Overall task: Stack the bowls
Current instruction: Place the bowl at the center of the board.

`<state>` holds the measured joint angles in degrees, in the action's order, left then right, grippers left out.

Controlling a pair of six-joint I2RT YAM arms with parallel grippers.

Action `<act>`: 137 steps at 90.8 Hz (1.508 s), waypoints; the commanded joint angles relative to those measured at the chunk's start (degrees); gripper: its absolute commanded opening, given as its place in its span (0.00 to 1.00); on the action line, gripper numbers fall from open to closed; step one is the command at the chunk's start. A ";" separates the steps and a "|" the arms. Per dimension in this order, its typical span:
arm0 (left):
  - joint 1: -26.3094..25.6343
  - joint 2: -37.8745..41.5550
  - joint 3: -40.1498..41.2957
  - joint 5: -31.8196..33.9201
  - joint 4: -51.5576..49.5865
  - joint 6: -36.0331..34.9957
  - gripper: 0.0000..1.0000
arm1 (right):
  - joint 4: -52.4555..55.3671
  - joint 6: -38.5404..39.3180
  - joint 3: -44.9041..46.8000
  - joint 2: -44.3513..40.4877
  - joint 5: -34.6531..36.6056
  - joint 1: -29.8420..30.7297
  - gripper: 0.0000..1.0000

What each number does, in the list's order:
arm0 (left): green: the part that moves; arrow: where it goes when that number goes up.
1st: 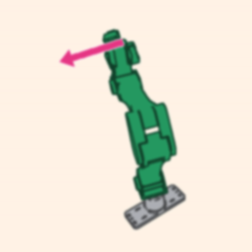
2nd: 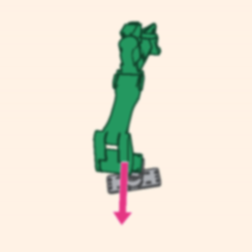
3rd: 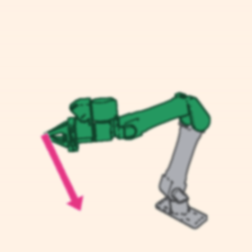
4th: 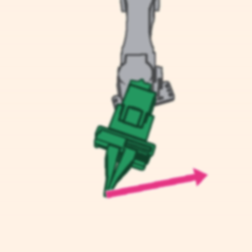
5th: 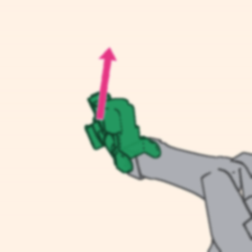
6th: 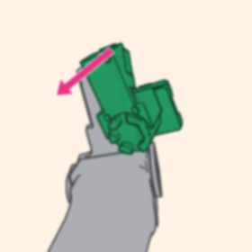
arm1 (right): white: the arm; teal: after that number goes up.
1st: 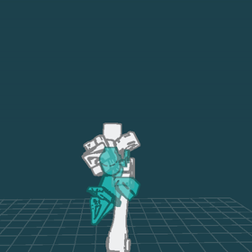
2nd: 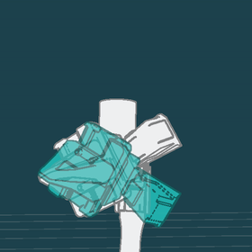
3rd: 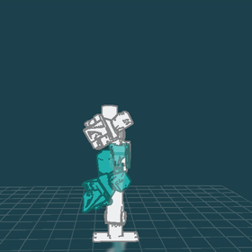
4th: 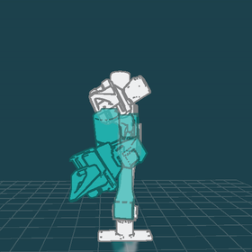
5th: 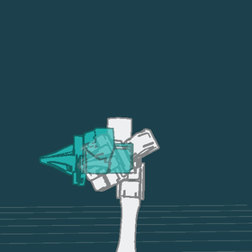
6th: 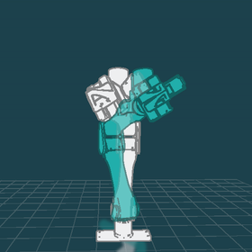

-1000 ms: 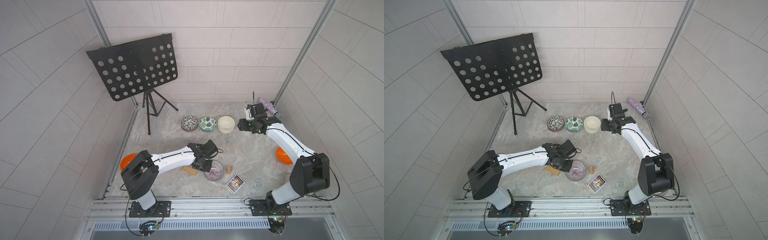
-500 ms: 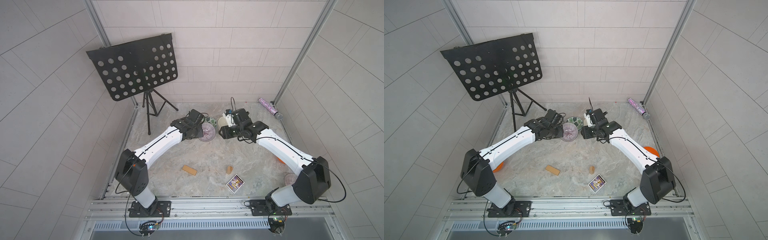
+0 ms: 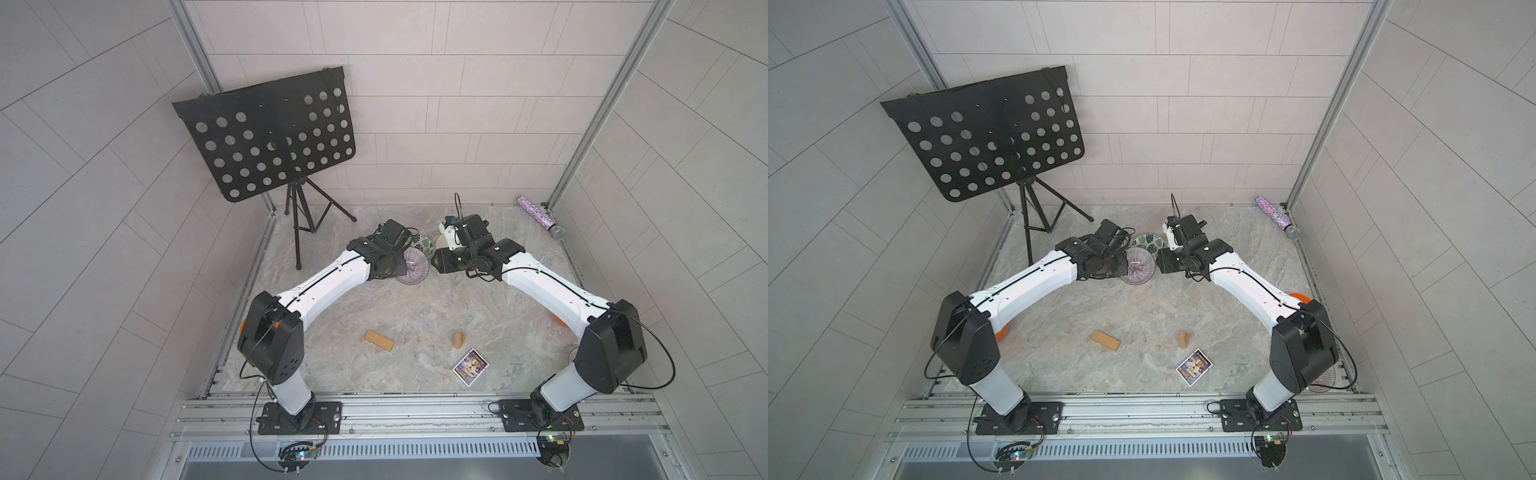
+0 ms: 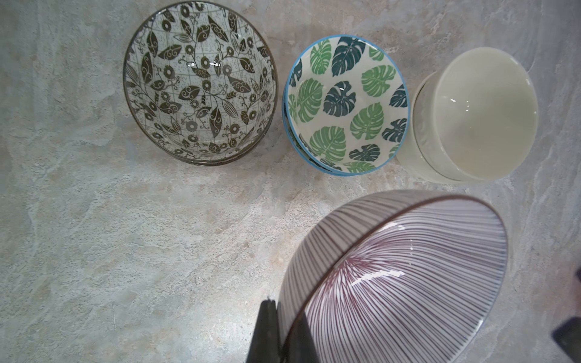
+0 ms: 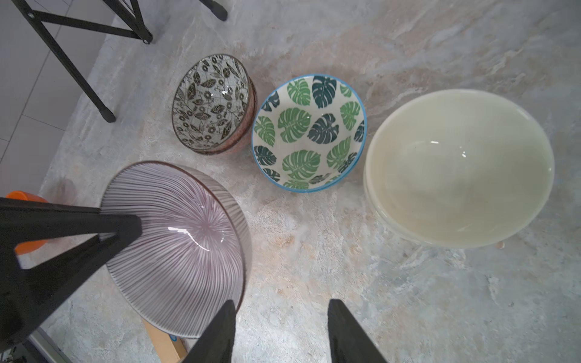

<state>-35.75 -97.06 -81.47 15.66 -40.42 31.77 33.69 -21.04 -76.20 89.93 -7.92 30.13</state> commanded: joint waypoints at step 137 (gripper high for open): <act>13.25 14.22 0.06 -2.48 0.70 -1.81 1.00 | 8.61 1.86 -6.64 0.96 -7.22 -32.84 0.00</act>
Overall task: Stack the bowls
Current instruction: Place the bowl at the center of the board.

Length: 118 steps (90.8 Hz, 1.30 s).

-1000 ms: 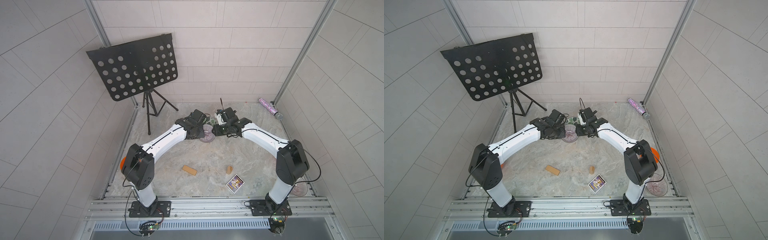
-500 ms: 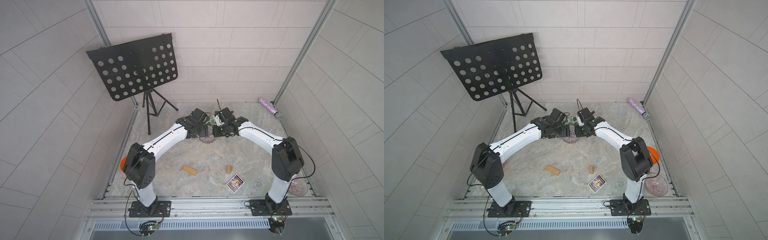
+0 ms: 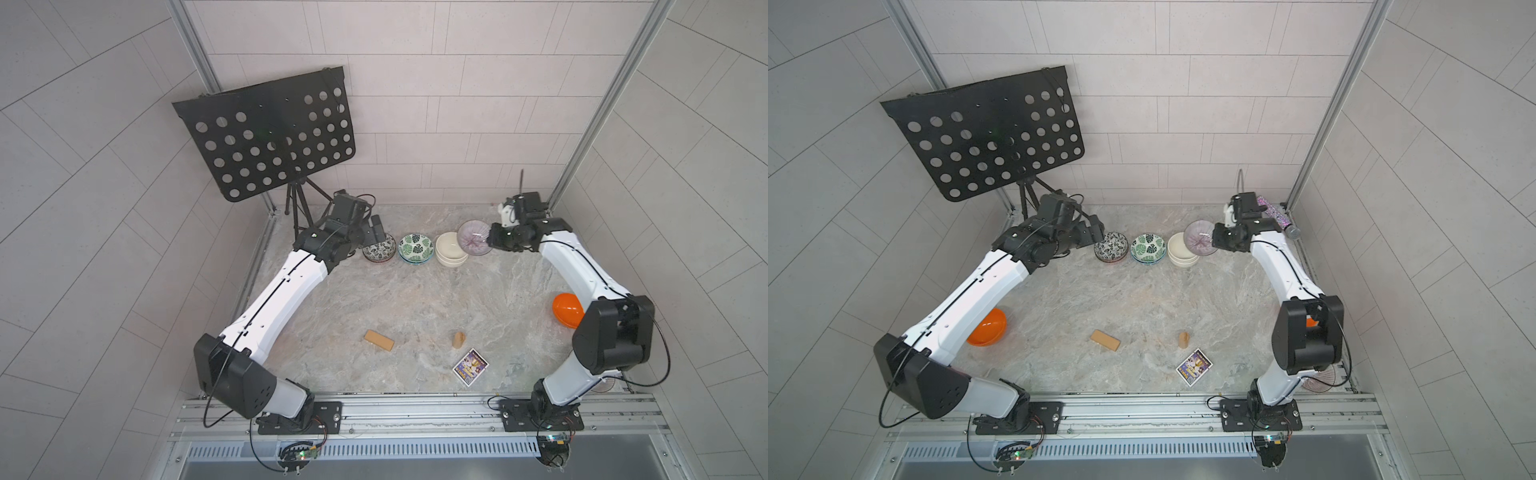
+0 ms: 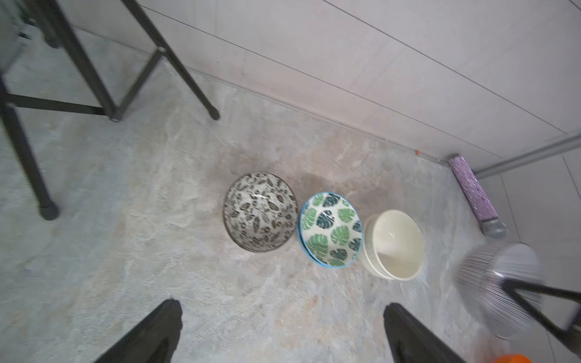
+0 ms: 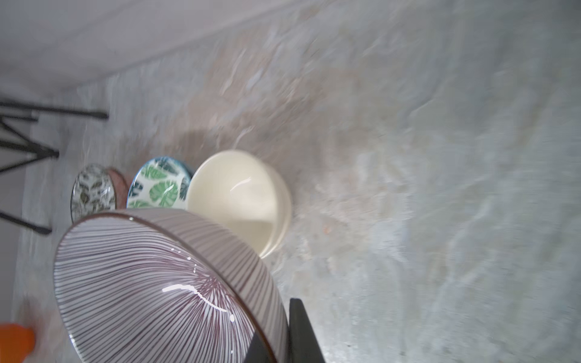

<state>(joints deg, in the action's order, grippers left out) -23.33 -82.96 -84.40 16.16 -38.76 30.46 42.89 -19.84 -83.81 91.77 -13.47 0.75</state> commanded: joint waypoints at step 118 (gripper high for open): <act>2.91 -6.65 1.00 -6.93 -4.20 -2.08 1.00 | -4.24 1.92 -5.09 23.99 1.15 -4.54 0.03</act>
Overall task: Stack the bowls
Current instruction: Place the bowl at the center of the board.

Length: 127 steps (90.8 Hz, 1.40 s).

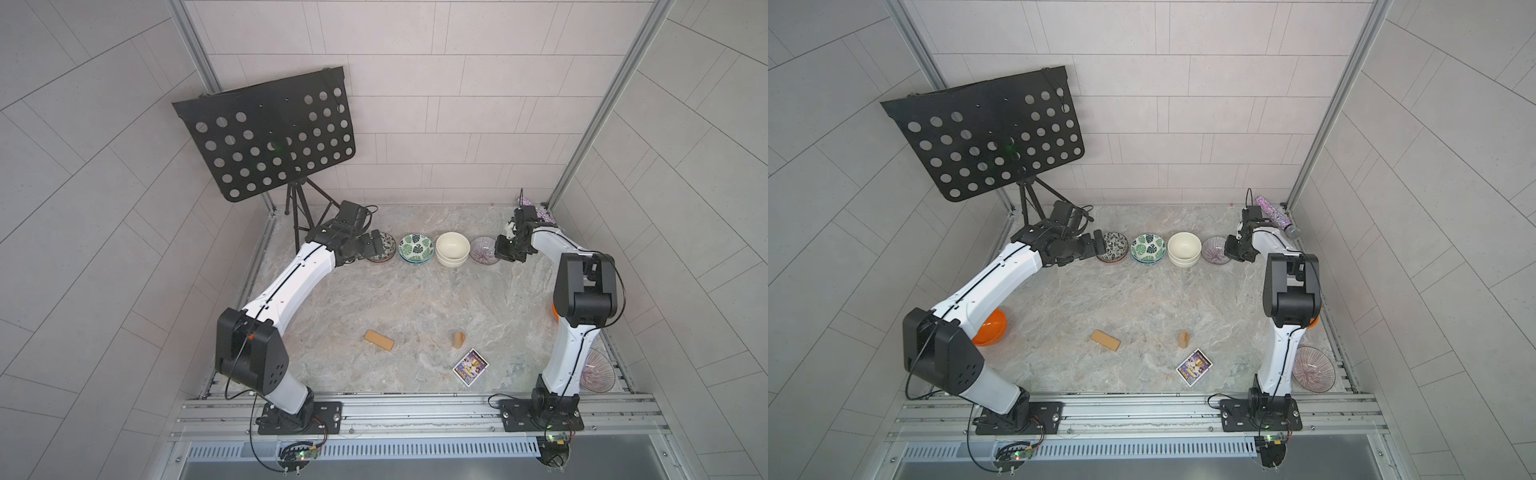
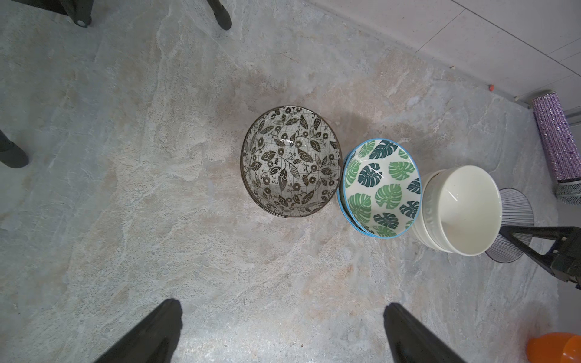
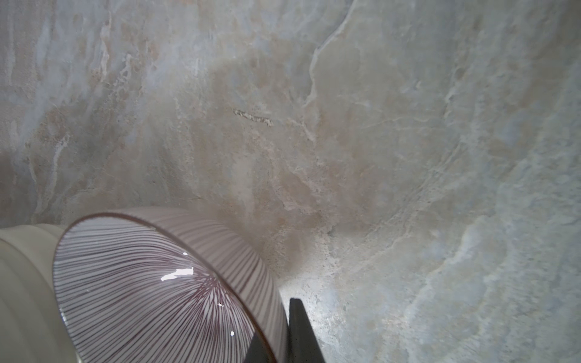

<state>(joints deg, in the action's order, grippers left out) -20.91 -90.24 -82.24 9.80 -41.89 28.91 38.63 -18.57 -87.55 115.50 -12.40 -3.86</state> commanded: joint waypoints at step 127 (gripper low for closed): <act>-4.09 -1.94 -4.78 -7.70 -0.30 -1.57 1.00 | 7.15 -6.32 6.48 -22.18 15.99 -0.50 0.48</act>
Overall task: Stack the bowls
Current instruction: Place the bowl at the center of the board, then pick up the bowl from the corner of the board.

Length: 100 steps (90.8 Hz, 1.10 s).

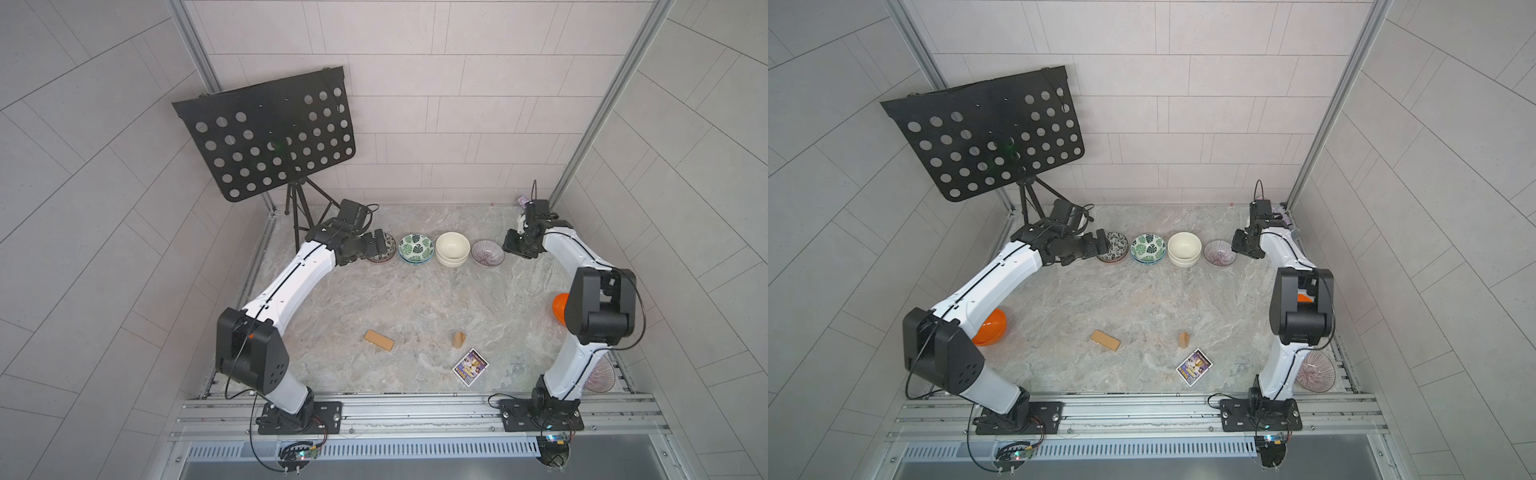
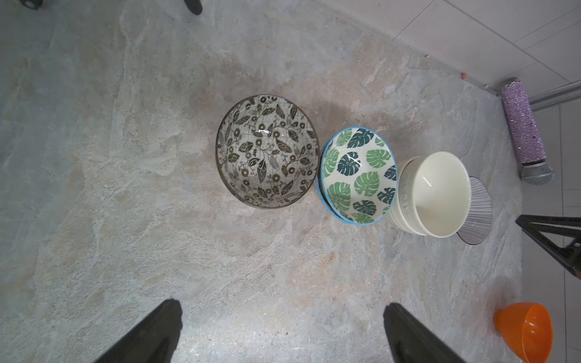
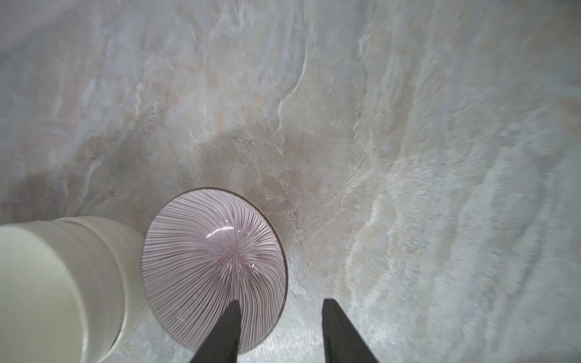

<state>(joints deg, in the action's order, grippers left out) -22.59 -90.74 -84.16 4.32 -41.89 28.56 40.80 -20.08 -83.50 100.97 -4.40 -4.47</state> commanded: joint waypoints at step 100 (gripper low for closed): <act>-6.93 -6.20 -9.56 -8.74 -5.86 -3.25 0.99 | 22.42 -26.98 40.38 -37.28 14.33 -21.52 0.52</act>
<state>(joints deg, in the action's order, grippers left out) -29.19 -97.06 -93.10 -4.47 -46.78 25.91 65.82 -48.42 -43.68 63.20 10.90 -24.77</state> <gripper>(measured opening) 0.992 0.523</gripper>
